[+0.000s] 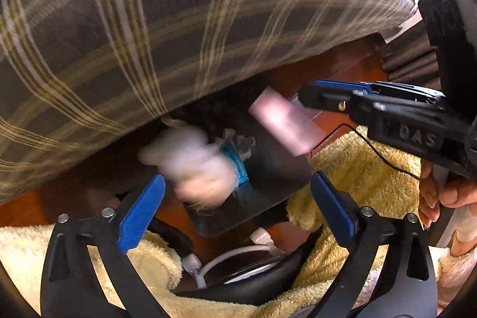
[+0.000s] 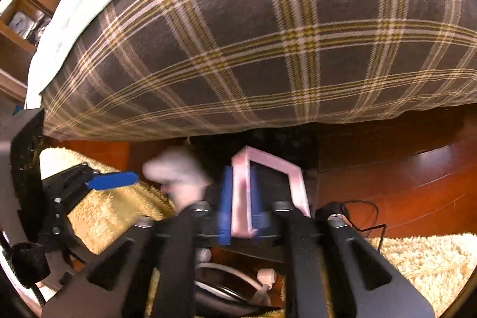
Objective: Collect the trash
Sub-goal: 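Carry the plush and pink box down into the bin and open both tools, then move both tools to the clear box and teal crab toy, right tool grasping the crab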
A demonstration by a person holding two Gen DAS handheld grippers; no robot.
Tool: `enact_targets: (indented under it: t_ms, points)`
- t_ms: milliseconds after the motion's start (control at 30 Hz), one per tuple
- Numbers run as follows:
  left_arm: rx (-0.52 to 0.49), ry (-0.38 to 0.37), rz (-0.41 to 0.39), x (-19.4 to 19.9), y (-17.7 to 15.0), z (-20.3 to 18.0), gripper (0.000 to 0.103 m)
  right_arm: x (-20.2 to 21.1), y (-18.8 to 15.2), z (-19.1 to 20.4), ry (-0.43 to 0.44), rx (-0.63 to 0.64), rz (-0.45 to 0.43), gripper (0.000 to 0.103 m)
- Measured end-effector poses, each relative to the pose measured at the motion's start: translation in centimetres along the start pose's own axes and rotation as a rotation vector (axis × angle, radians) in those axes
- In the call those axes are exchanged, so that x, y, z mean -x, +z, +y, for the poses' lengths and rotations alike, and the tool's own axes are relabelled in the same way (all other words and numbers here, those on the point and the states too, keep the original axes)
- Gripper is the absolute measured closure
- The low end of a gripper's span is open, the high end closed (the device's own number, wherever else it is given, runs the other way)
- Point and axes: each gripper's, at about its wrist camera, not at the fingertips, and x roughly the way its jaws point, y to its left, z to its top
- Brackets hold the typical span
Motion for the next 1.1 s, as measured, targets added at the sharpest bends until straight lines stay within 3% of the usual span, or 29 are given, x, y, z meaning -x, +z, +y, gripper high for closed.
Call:
enact_targets:
  t_ms: [33,133,200,300,567,733,933,1100]
  points:
    - [0.002,0.0,-0.006,0.3,0.1,0.1,0.009,0.5,0.0,-0.1,-0.004,-0.002,-0.02,0.036]
    - [0.0,0.013,-0.032,1.4,0.2,0.0,0.008,1.9,0.5,-0.6,-0.017,-0.003,-0.046,0.032]
    - [-0.008,0.028,-0.055,2.4,0.1,-0.2,0.008,3.0,0.8,-0.7,-0.032,-0.001,-0.072,0.017]
    - [-0.013,0.052,-0.1,4.2,0.1,-0.6,0.008,4.9,1.3,-0.8,-0.073,0.023,-0.121,0.007]
    - [0.013,0.095,-0.255,10.8,1.3,0.3,0.008,11.2,3.2,-1.1,-0.148,0.048,-0.278,0.004]
    - [0.01,0.148,-0.346,14.3,2.7,1.0,0.008,14.2,6.2,0.4,-0.185,0.111,-0.371,0.004]
    - [0.034,0.184,-0.425,17.4,6.4,2.7,0.008,15.3,11.0,2.1,-0.191,0.186,-0.437,0.004]
    - [0.031,0.226,-0.452,17.8,10.1,3.9,0.008,14.0,15.4,3.8,-0.166,0.217,-0.439,0.004]
